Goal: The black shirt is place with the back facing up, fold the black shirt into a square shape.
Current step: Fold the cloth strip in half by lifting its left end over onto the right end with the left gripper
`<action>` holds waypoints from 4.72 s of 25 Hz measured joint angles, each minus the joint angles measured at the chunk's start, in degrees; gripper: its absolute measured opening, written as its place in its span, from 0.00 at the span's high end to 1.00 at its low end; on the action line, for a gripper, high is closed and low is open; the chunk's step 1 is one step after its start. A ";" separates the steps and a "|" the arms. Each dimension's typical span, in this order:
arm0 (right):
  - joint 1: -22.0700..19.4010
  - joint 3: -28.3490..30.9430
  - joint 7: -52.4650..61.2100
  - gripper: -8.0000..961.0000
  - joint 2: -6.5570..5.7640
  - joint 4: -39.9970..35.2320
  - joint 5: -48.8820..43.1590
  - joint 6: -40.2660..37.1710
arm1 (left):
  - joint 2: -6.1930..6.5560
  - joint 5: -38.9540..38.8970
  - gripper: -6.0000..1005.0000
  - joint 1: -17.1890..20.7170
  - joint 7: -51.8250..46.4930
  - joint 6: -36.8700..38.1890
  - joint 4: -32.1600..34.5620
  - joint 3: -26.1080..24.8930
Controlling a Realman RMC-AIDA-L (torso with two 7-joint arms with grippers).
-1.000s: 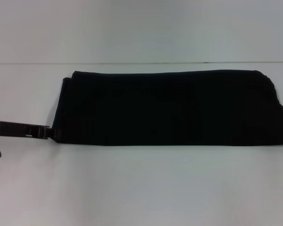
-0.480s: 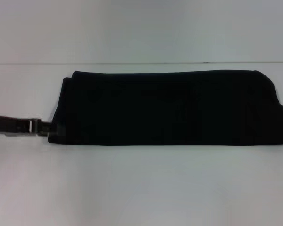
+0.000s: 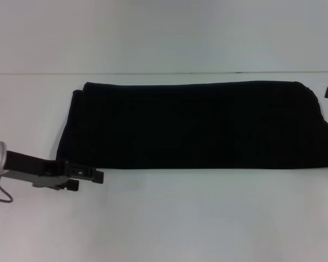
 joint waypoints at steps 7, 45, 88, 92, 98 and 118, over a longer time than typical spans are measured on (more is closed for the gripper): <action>1.14 -0.02 -3.19 0.05 0.21 0.04 0.10 -2.63 | 0.61 0.08 0.12 -1.68 -2.47 -4.24 -3.58 0.06; 1.93 -4.00 -5.74 0.06 -0.30 -0.75 2.32 -6.39 | 1.01 3.79 0.12 -2.65 -8.00 -14.67 -6.08 0.23; 2.79 -3.72 -5.58 0.06 -0.36 -0.75 2.46 -5.76 | 1.70 3.45 0.13 -5.82 -7.55 -20.37 -8.09 0.94; 2.89 -3.76 -5.58 0.06 -0.35 -0.75 2.45 -5.69 | 1.75 3.55 0.13 -6.00 -7.50 -20.26 -8.13 0.94; 3.03 -3.77 -5.57 0.06 -0.35 -0.75 2.45 -5.66 | 1.78 3.41 0.23 -5.86 -6.67 -20.80 -7.61 0.87; 3.62 -4.11 -5.49 0.06 0.23 -0.32 2.45 -4.54 | 1.78 3.38 0.86 -5.19 -5.80 -22.87 -7.27 0.84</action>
